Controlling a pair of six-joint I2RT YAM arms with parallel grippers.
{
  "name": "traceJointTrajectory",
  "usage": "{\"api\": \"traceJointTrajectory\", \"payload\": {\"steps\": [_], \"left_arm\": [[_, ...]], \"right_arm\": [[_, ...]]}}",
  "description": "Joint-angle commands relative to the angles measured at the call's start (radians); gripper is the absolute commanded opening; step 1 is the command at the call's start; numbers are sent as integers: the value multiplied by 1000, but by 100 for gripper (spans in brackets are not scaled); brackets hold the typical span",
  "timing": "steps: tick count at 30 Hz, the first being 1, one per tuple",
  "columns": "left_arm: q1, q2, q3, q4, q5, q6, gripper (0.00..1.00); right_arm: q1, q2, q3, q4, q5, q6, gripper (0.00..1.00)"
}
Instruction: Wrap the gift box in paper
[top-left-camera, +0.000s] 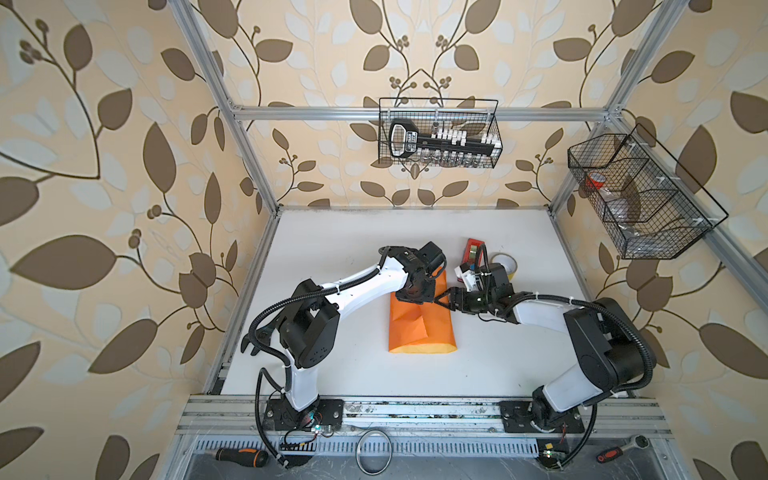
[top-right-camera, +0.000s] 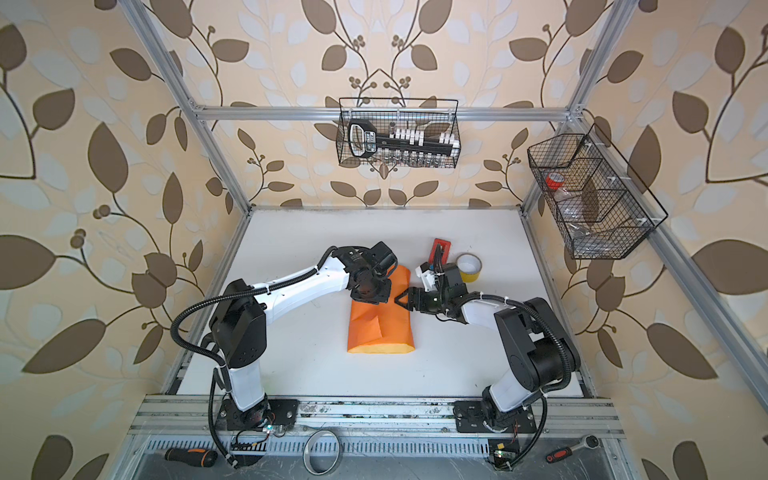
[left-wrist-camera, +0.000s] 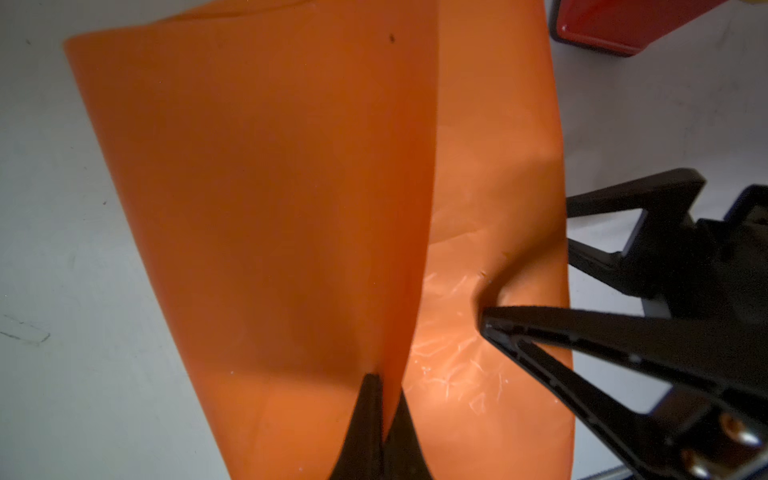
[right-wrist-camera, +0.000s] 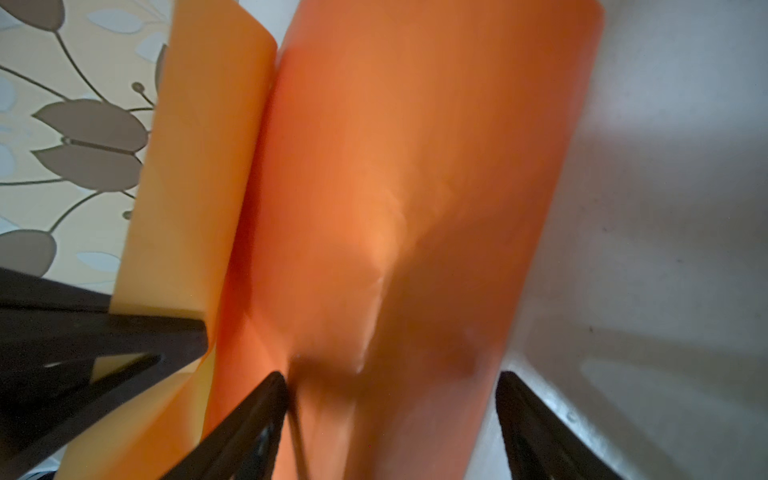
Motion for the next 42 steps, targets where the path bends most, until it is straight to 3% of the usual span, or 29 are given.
{"api": "traceJointTrajectory", "payload": {"steps": [1, 22, 35, 42], "left_arm": [[-1, 8, 43, 31, 61, -27, 0], [40, 17, 26, 107, 187, -51, 0], [97, -60, -156, 423, 354, -151, 0], [136, -133, -320, 676, 463, -213, 0]], "right_arm": [[23, 50, -36, -149, 121, -20, 79], [29, 53, -34, -147, 125, -14, 79], [34, 61, -44, -132, 124, -4, 79], [34, 64, -40, -135, 126, -7, 79]]}}
